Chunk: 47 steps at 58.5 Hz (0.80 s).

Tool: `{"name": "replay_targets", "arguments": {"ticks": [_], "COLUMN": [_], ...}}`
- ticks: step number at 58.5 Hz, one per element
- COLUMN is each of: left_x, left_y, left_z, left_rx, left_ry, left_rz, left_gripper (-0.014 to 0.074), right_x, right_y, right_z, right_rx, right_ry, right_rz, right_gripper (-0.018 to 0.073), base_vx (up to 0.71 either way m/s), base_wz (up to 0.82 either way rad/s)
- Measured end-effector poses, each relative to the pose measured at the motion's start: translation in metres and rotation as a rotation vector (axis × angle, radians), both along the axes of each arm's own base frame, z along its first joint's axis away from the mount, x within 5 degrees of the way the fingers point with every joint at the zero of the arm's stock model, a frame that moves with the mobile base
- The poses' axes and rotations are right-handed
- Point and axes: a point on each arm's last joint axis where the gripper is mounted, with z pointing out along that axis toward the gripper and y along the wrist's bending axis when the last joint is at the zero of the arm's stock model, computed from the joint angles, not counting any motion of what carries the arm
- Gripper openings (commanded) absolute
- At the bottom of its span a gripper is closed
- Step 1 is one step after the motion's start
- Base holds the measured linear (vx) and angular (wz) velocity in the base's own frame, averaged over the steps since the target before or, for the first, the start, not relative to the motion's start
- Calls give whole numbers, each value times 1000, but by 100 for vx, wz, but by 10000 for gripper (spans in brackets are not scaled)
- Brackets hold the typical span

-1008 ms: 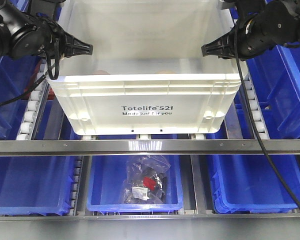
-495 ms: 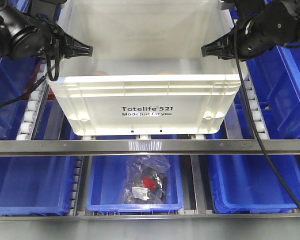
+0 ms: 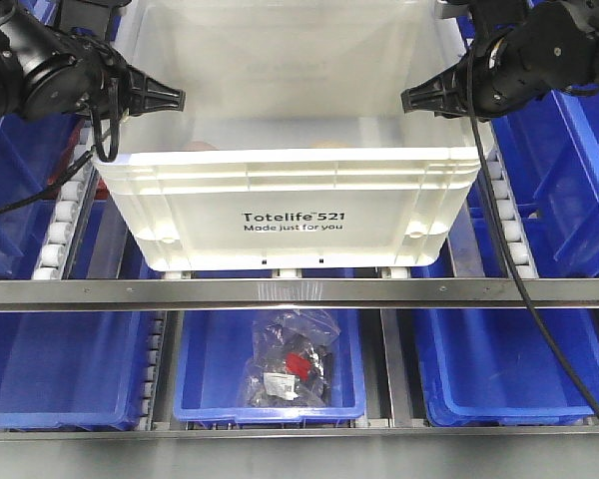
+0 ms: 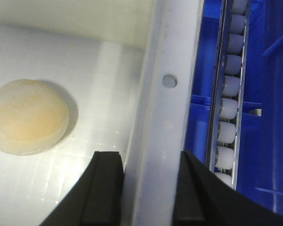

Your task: Place moving items into box and shelve

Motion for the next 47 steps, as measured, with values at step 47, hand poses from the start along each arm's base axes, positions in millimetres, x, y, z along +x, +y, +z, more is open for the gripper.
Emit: {"name": "replay_targets", "arguments": {"ticks": [47], "left_x": [-19], "left_y": [3], "left_z": [47], "left_rx": [-60], "left_ry": [-126], "left_rz": [-10], "left_gripper": [426], "right_x": [-12], "right_y": [0], "right_z": [38], "right_rx": [81], "right_ry": [-144], "right_rz": [-24], "right_gripper": [516], "base_vx": [0], "base_wz": [0]}}
